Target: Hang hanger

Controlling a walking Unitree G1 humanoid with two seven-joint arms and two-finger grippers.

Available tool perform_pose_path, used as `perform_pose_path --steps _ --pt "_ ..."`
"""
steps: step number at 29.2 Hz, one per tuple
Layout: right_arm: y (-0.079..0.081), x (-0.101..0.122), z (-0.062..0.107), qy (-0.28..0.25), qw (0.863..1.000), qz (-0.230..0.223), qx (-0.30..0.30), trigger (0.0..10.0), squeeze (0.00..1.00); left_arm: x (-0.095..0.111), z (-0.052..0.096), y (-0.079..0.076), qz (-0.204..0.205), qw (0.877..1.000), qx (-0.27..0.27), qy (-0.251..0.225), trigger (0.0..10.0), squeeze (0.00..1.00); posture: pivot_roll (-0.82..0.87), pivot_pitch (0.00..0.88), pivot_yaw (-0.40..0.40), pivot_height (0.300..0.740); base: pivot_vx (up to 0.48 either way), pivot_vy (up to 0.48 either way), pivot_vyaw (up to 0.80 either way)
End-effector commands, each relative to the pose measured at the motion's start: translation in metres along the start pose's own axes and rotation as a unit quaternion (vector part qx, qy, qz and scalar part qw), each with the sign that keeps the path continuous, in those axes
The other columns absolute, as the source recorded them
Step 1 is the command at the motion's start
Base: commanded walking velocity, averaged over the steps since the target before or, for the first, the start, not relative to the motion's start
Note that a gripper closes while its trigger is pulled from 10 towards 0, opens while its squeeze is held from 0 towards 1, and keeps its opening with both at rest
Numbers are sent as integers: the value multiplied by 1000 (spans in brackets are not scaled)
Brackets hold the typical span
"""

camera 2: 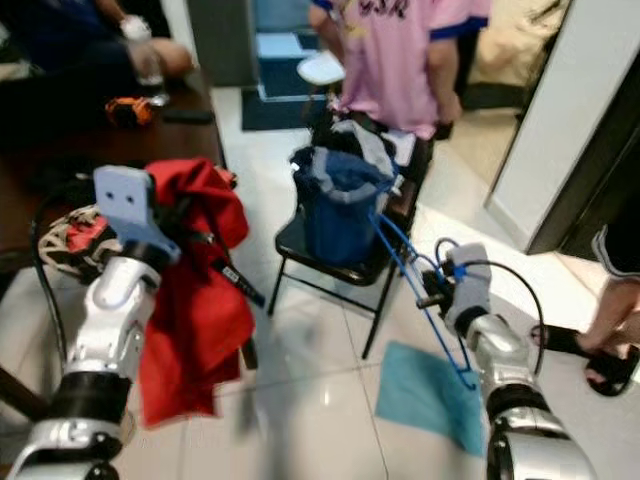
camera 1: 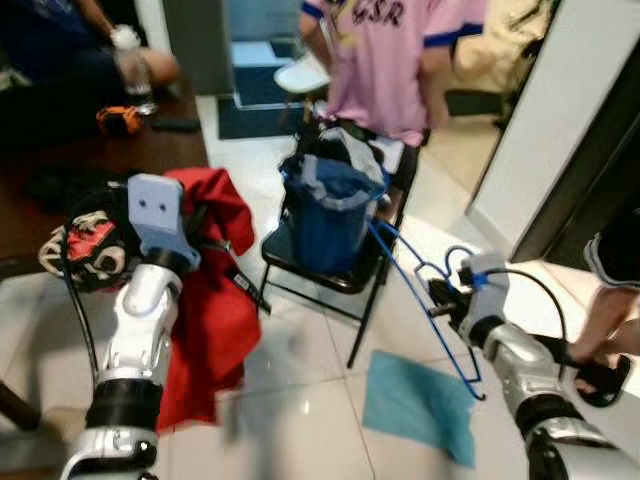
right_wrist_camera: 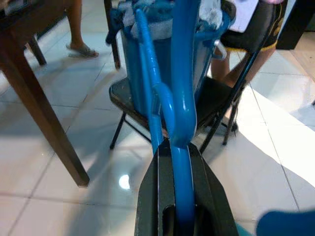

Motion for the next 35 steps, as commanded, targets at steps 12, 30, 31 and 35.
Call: perform_pose_path --steps 12,30,31,35 --pt "20 35 -4 -74 992 -31 94 10000 0 32 -13 -9 3 999 -13 -47 10000 0 42 0 -33 740 354 0 467" --pt "34 70 -12 -125 983 -57 124 10000 0 109 -31 20 -3 988 35 -153 10000 0 51 0 -40 740 355 0 255" --pt "33 71 -12 -125 983 -61 122 10000 0 115 -31 26 -5 986 44 -160 10000 0 53 0 -41 740 356 0 0" --pt "33 73 -12 -129 982 -67 121 10000 0 124 -31 35 -12 983 57 -171 10000 0 55 0 -41 740 352 0 0"
Point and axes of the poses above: a point about 5 cm out from each wrist's last joint towards the gripper, its own z axis pointing back from the gripper into the wrist, its own x axis along the axis of the wrist's last joint, y = z × x, the point moved 3 cm from there along -z, pointing out of the wrist towards the gripper, and after that the axes turned 15 degrees about -z, right-handed, at the moved point
